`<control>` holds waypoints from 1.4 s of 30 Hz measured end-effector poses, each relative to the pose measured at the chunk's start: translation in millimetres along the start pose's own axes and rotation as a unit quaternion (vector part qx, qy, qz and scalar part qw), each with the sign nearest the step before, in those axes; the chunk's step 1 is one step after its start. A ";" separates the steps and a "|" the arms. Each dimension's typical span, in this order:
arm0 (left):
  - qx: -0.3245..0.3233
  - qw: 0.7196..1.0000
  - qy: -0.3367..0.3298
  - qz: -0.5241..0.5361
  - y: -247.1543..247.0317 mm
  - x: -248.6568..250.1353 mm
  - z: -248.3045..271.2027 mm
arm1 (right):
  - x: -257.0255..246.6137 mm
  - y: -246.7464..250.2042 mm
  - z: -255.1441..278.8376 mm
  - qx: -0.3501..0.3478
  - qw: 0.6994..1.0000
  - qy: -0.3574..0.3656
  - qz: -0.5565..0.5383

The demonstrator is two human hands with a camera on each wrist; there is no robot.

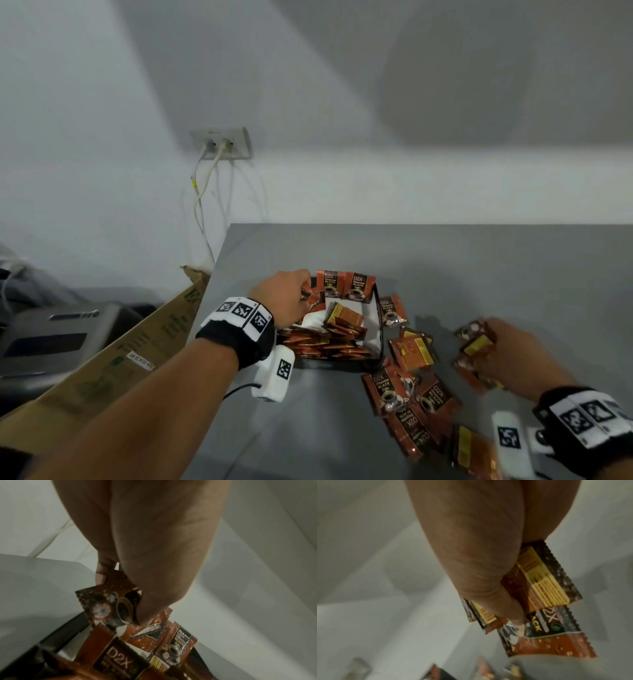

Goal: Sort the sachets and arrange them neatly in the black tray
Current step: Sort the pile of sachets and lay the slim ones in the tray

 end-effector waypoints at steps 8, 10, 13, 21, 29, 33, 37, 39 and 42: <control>-0.045 0.993 -0.028 -0.108 -22.1 4.6 -3.0 | -157.2 18.8 29.6 0.093 0.962 0.233 -0.109; -0.070 0.993 -0.026 -0.088 -26.2 2.5 0.3 | -178.6 -18.7 19.3 0.058 0.961 0.261 -0.074; -0.094 0.995 -0.018 -0.040 -25.8 0.7 6.3 | -190.1 -61.6 6.7 0.019 0.960 0.281 0.013; -0.111 0.992 -0.055 -0.006 -21.0 -0.6 13.2 | -182.1 -87.2 1.5 -0.086 0.955 0.276 0.070; -0.133 0.987 -0.089 -0.032 -40.5 1.3 18.1 | -180.4 -99.5 10.2 -0.069 0.948 0.259 0.169; -0.111 0.989 -0.098 -0.026 -41.1 0.4 21.4 | -178.9 -105.7 11.3 -0.093 0.944 0.263 0.175; -0.078 0.992 -0.094 -0.019 -40.5 2.6 21.7 | -184.4 -94.3 16.5 -0.052 0.955 0.275 0.097; -0.068 0.994 -0.087 -0.003 -36.5 2.2 20.1 | -183.5 -91.0 16.5 -0.063 0.959 0.265 0.076; -0.048 0.994 -0.085 0.042 -29.4 0.0 18.4 | -174.1 -73.8 14.8 -0.073 0.968 0.240 0.014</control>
Point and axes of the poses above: each hand's wrist, its own z-axis away from the middle knuckle, its own y-axis out of the back of the hand, x = y × z, the point moved 5 cm from there along -z, towards the middle knuckle, and after that the axes turned 7 degrees about -y, right-handed, at the moved point
